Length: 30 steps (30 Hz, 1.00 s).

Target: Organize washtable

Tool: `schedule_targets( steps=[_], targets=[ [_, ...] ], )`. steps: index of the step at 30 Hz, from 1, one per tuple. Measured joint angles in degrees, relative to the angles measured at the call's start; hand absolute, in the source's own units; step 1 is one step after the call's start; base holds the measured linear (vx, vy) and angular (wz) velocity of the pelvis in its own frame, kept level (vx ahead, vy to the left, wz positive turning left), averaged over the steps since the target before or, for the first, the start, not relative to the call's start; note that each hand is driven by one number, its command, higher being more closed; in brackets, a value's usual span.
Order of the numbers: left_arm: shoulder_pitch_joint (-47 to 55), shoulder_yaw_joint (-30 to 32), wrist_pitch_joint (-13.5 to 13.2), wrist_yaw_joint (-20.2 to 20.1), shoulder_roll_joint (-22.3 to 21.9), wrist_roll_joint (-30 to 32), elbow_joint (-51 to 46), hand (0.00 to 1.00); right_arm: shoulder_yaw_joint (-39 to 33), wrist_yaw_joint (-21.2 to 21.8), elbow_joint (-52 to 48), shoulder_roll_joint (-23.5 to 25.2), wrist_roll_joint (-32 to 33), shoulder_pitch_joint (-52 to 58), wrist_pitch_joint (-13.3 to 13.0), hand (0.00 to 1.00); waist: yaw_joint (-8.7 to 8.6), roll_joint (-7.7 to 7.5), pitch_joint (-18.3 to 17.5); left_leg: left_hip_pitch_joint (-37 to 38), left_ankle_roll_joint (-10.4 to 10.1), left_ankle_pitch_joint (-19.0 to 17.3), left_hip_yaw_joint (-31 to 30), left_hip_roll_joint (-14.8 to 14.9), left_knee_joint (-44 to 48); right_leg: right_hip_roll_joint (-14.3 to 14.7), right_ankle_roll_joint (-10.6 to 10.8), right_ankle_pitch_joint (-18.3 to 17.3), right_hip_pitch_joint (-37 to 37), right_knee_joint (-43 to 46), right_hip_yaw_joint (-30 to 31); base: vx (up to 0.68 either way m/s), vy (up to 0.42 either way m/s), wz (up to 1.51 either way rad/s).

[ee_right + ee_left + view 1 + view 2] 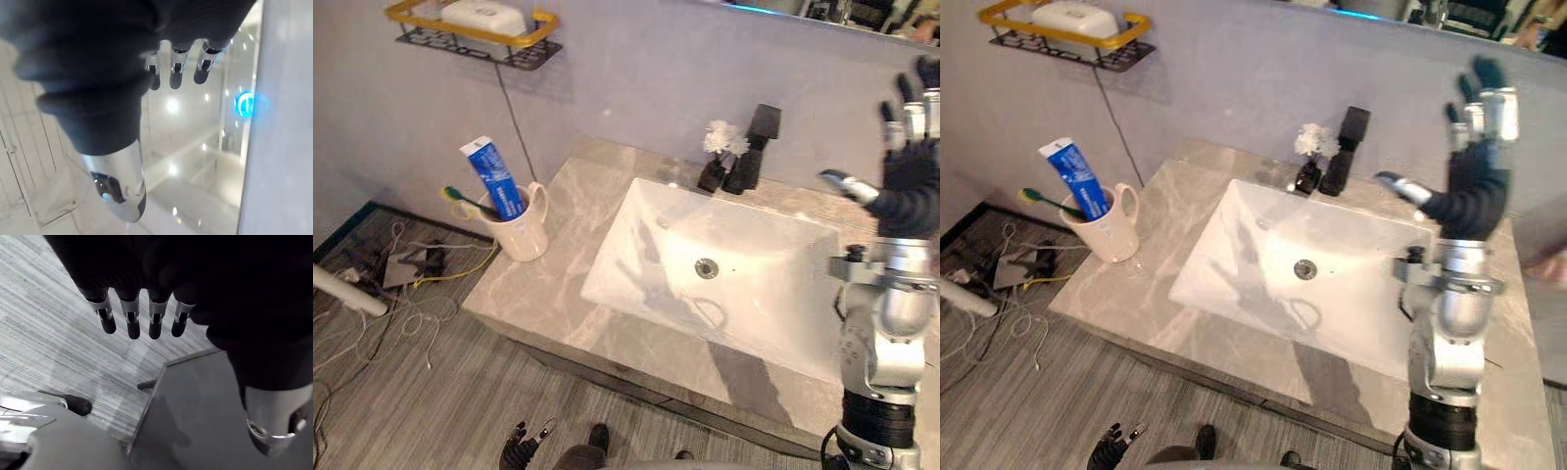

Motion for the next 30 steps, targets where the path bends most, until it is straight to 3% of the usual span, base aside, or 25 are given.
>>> schedule_targets(
  steps=[5, 8, 10, 13, 17, 19, 24, 30],
  targets=[
    [-0.6, -0.5, 0.0, 0.0, -0.5, -0.5, 0.9, 0.0, -12.8, -5.3, 5.9, 5.2, 4.5, 8.0, -2.3, 0.0, -2.82, 1.17, -2.1, 1.4, 0.1, -0.3, 2.9, 0.1, -0.8, 0.1, -0.1, 0.9, -0.2, -1.1, 2.7, -0.03, 0.015, -0.32],
    [-0.8, -0.2, 0.0, 0.0, -1.7, -1.1, 0.9, 0.0, -16.4, -7.9, 9.6, 9.0, 6.3, 14.0, -2.2, 0.0, -3.17, 1.57, -2.6, 2.2, -0.1, -0.4, 4.2, 0.2, -1.4, 0.3, -0.2, 0.8, -0.2, -1.1, 3.8, 0.0, -0.003, -0.18],
    [-0.9, 0.2, 0.0, 0.0, -4.1, -1.2, 0.9, 0.0, -16.8, -9.7, 9.6, 13.0, 6.8, 17.9, -1.7, 0.0, -4.58, 2.39, -3.2, 2.3, -0.1, -0.5, 4.7, 0.3, -1.5, 0.2, -0.5, 0.3, -0.3, -1.1, 3.7, 0.01, -0.009, -0.13],
    [-1.7, 2.4, 0.0, 0.0, -6.9, -2.3, 0.3, 0.0, -16.6, -11.5, 13.2, 19.2, 6.9, 22.4, 0.4, 0.0, -4.35, 2.54, -3.5, 2.7, -0.7, -1.2, 6.8, 1.5, -0.8, 0.4, -0.9, 0.1, -1.1, 0.6, 2.2, 0.02, -0.033, -0.3],
    [-2.4, 4.6, 0.6, 0.6, -8.3, -3.3, 0.2, 0.0, -15.7, -13.9, 23.2, 20.8, 10.8, 24.7, 1.6, 0.0, -4.29, 2.79, -3.7, 3.3, -1.3, -2.7, 7.2, 2.7, 1.1, 0.8, -1.0, -1.8, -1.1, 3.3, 1.4, 0.02, -0.045, -0.06],
    [-2.4, 4.5, 0.6, 0.8, -8.3, -3.8, 0.2, 0.0, -13.9, -13.8, 27.6, 21.1, 13.0, 25.6, 1.6, 0.0, -4.1, 2.84, -3.7, 3.5, -1.4, -2.8, 7.3, 3.0, 1.2, 0.7, -0.8, -2.6, -1.2, 4.5, 0.5, 0.02, -0.032, 0.05],
    [-2.1, 4.0, 1.1, 1.4, -8.4, -4.8, 0.2, 0.0, -8.3, -10.2, 43.5, 20.9, 14.6, 25.5, 5.0, 0.0, -2.89, 3.01, -3.7, 5.0, -2.0, -3.2, 7.9, 3.7, 1.0, 0.8, -1.1, -4.6, -1.1, 7.5, 0.4, 0.01, -0.011, 0.01],
    [-2.4, -1.2, 1.0, 1.1, -5.8, -4.8, 2.2, 0.0, 0.9, -1.8, 61.4, 19.7, 7.9, 26.0, 8.7, 0.0, -2.5, 3.08, -3.7, 5.0, -2.1, -3.1, 6.8, 3.7, 0.3, 1.0, -1.2, -4.6, -0.4, 7.0, -0.7, 0.02, -0.007, 0.08]
  ],
)
